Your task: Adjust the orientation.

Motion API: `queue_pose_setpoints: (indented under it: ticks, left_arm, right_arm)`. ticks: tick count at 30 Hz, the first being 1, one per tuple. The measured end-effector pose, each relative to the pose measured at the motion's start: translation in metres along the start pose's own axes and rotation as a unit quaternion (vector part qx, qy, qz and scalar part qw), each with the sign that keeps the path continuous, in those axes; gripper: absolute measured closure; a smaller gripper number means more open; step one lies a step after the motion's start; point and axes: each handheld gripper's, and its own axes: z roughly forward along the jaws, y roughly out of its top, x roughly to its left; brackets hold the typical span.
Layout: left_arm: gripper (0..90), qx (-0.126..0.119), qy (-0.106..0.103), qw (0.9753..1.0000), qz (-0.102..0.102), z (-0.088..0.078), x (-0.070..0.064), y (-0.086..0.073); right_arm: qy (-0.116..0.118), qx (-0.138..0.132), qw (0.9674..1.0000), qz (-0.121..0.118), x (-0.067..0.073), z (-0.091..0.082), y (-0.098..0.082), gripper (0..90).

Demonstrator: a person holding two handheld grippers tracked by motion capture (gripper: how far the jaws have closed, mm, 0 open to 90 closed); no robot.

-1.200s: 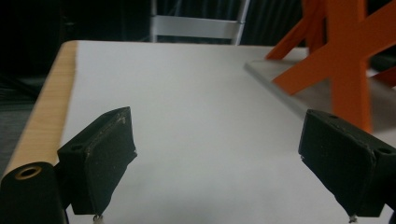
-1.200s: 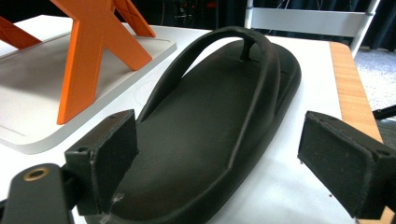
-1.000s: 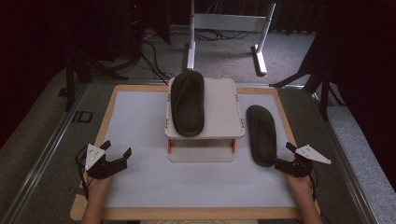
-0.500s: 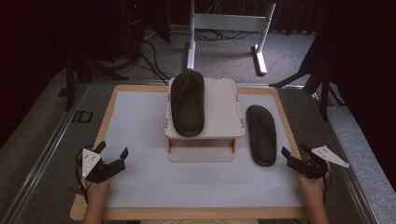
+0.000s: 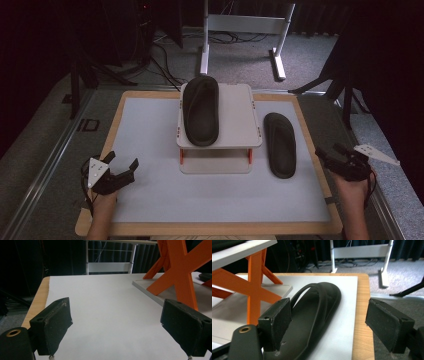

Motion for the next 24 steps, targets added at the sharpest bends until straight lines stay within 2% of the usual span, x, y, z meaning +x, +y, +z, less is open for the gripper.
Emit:
queue_pose_setpoints:
  ticks: [2,3,5,6,7,15,17,19,24]
  left_arm:
    - [9.7,-0.001,-0.001,1.0,-0.001,0.0,0.0,0.0]
    - [9.6,-0.002,-0.001,1.0,0.0,0.0,0.0,0.0]
    - [9.6,-0.001,-0.001,1.0,0.005,0.0,-0.001,0.0]
    - [9.7,0.0,-0.001,1.0,0.009,0.0,-0.002,0.0]
    - [9.7,0.001,-0.001,0.9999,0.011,0.0,-0.002,0.0]
    - [9.7,0.001,-0.002,0.9999,0.011,0.0,-0.003,0.0]
    - [9.7,0.001,-0.002,0.9999,0.011,0.0,-0.003,0.0]
    - [9.7,0.001,-0.003,0.9999,0.013,0.0,-0.003,0.0]
    - [9.6,0.001,-0.006,0.9999,0.016,0.0,-0.003,0.0]
  right_arm:
    - [0.004,0.019,0.9998,-0.003,-0.001,0.005,0.007,23.5]
    - [0.014,0.031,0.9994,-0.006,-0.002,0.008,0.009,24.3]
    - [0.011,0.049,0.9986,-0.014,-0.001,0.014,0.014,25.4]
    - [0.02,0.059,0.998,-0.015,-0.002,0.017,0.016,26.4]
    - [0.019,0.066,0.9975,-0.017,-0.001,0.02,0.018,26.5]
    - [0.027,0.107,0.9935,-0.03,-0.001,0.042,0.033,26.9]
    - [0.025,0.11,0.9931,-0.033,-0.001,0.044,0.035,27.0]
    - [0.034,0.128,0.9904,-0.041,-0.002,0.051,0.043,27.1]
    - [0.037,0.146,0.9875,-0.048,-0.003,0.06,0.052,27.5]
